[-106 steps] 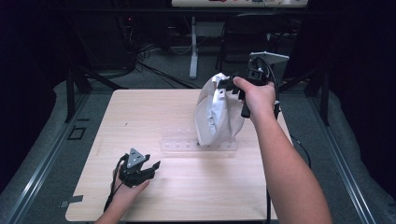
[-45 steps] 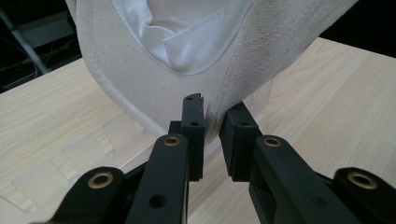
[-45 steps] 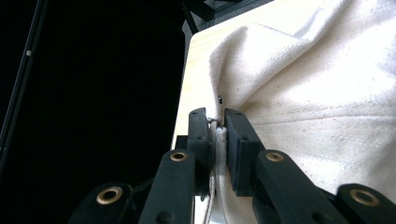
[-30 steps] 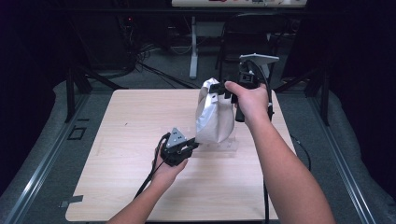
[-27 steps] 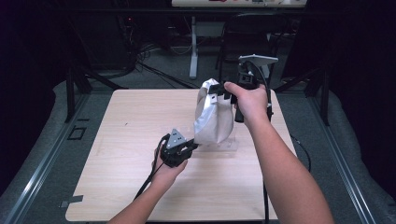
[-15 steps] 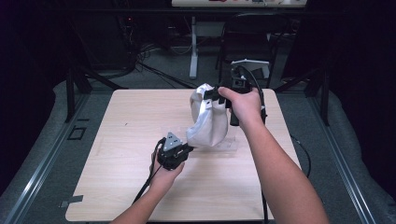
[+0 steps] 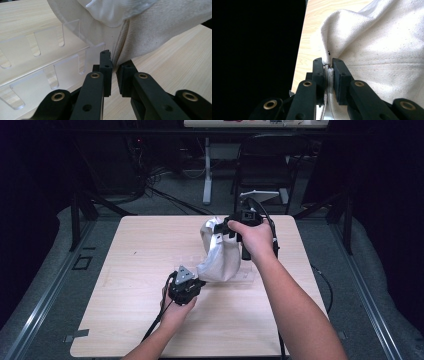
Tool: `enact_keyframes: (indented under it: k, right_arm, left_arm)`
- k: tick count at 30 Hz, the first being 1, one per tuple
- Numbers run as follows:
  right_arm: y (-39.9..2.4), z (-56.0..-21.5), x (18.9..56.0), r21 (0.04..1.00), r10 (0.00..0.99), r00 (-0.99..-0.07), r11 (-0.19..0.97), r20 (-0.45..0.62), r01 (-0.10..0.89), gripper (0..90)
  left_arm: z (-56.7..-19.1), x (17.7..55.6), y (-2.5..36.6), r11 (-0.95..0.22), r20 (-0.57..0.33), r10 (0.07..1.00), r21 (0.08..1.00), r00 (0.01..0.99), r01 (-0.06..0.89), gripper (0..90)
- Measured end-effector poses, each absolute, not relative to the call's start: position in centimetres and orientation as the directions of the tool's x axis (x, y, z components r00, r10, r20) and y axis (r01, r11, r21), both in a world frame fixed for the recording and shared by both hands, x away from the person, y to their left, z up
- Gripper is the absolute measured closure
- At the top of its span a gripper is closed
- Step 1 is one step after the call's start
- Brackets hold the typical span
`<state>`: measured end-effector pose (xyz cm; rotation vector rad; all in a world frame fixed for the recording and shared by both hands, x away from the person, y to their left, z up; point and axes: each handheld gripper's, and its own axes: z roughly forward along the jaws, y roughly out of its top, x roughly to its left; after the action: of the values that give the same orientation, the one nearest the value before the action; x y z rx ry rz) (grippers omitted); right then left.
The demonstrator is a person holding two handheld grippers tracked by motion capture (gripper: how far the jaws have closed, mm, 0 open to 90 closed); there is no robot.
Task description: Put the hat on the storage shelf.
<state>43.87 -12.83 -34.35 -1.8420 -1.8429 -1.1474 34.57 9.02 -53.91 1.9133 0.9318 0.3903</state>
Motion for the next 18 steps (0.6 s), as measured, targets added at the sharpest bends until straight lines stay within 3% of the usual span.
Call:
enact_keyframes:
  k: [8,18]
  right_arm:
    - [-13.01,-34.29,43.87,0.319,0.700,-0.134,-0.141,0.701,0.937,81.2]
    - [-13.10,-34.45,43.88,0.314,0.695,-0.133,-0.139,0.706,0.939,80.2]
  left_arm:
    - [-53.75,34.53,9.17,-0.252,-0.130,0.757,0.846,0.641,0.469,77.2]
    - [-53.34,33.98,9.36,-0.258,-0.129,0.753,0.844,0.645,0.470,58.6]
